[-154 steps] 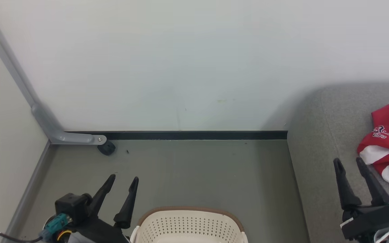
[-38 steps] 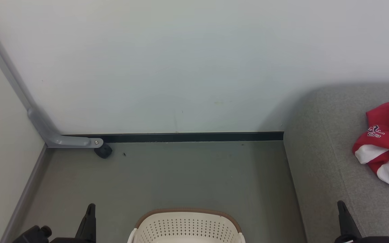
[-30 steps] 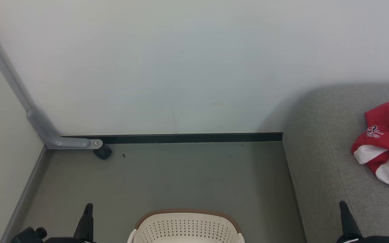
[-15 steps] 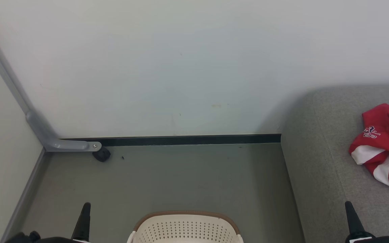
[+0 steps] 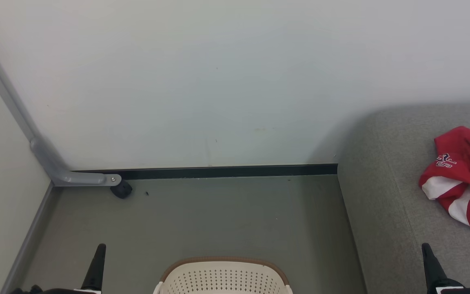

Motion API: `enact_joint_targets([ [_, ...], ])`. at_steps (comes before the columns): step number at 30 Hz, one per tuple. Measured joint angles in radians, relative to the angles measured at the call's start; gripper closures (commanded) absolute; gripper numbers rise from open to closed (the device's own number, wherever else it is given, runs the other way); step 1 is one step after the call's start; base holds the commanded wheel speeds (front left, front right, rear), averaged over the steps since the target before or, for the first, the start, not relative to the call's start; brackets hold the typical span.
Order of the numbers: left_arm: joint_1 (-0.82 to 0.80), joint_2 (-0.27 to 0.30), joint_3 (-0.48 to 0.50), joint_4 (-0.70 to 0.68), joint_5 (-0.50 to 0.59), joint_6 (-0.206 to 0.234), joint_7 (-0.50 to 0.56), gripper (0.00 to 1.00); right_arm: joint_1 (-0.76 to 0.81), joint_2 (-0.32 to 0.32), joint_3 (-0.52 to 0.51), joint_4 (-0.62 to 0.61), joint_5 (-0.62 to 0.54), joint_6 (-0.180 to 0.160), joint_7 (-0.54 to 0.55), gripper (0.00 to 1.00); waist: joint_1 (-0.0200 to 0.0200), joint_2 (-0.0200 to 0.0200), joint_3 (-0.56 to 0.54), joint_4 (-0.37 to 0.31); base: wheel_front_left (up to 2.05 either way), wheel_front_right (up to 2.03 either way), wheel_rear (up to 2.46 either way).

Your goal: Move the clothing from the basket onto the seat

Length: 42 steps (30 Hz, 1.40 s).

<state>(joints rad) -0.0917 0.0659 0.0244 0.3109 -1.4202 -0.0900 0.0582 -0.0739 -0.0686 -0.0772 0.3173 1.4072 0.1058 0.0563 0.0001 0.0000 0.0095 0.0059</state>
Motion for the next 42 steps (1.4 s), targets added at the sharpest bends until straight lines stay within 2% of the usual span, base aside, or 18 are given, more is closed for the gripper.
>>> enact_joint_targets([
  [13, 0.000, -0.023, 0.062, -0.003, -0.165, -0.026, 0.053, 1.00, -0.003, 0.025, -0.058, -0.012, 0.186, 0.009, 0.056, 1.00, 0.0000, 0.0000, -0.008, -0.006, 0.00, 0.00, 0.00],
  [42, -0.001, -0.027, 0.062, -0.003, -0.179, -0.033, 0.055, 1.00, -0.004, 0.025, -0.059, -0.013, 0.187, 0.009, 0.057, 1.00, 0.0000, 0.0000, -0.008, -0.006, 0.00, 0.00, 0.00],
])
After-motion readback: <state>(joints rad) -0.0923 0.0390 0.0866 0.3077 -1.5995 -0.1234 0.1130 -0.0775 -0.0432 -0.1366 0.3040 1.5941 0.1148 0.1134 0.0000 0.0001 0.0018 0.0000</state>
